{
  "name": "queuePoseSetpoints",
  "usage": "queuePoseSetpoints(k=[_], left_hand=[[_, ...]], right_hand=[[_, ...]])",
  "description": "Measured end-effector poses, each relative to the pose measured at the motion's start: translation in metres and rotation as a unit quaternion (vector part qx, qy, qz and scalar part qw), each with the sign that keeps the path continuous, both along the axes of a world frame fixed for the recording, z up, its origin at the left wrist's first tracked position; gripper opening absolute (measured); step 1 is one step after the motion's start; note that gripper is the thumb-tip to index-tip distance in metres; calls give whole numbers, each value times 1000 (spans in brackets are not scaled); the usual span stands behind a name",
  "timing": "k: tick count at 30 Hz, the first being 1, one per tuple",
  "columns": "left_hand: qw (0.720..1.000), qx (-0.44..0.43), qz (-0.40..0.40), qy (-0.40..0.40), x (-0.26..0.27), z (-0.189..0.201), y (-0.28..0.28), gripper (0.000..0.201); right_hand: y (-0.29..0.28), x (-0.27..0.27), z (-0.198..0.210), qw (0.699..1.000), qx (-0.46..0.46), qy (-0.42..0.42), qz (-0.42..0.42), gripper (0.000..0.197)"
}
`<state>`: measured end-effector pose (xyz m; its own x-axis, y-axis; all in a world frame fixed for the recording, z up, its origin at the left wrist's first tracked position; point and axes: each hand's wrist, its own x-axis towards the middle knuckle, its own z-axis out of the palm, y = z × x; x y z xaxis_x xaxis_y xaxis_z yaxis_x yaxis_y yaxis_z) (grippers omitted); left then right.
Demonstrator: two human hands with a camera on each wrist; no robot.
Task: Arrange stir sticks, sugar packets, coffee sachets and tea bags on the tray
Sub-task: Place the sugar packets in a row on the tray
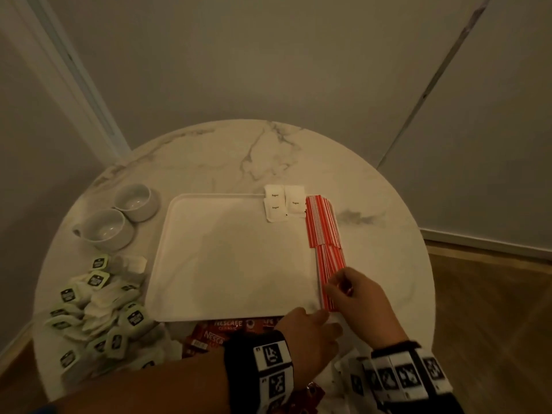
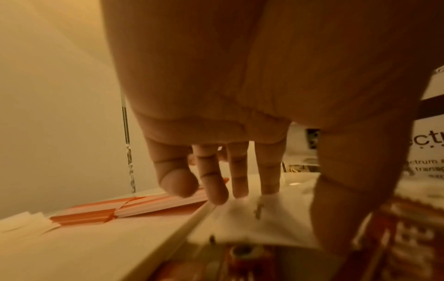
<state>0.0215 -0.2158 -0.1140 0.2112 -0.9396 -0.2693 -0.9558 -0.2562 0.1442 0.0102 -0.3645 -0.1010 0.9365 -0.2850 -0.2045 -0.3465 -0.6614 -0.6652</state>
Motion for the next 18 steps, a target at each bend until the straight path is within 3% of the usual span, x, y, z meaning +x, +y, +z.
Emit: queuePoseSetpoints(k=[8, 12, 15, 18], left_hand=[[998, 41, -35, -33, 10, 6, -15, 29], [997, -11, -48, -61, 27, 26, -15, 15], [994, -100, 36, 40, 50, 48, -5, 10], [944, -180, 195, 197, 81, 65, 11, 12]], right_hand=[[1, -31, -19, 995, 71, -25, -68, 16], [-2, -27, -17, 991, 102, -55, -72, 17], [-4, -18, -8, 981, 167, -64, -72, 27], [3, -7, 9, 956, 287, -44, -55, 42]])
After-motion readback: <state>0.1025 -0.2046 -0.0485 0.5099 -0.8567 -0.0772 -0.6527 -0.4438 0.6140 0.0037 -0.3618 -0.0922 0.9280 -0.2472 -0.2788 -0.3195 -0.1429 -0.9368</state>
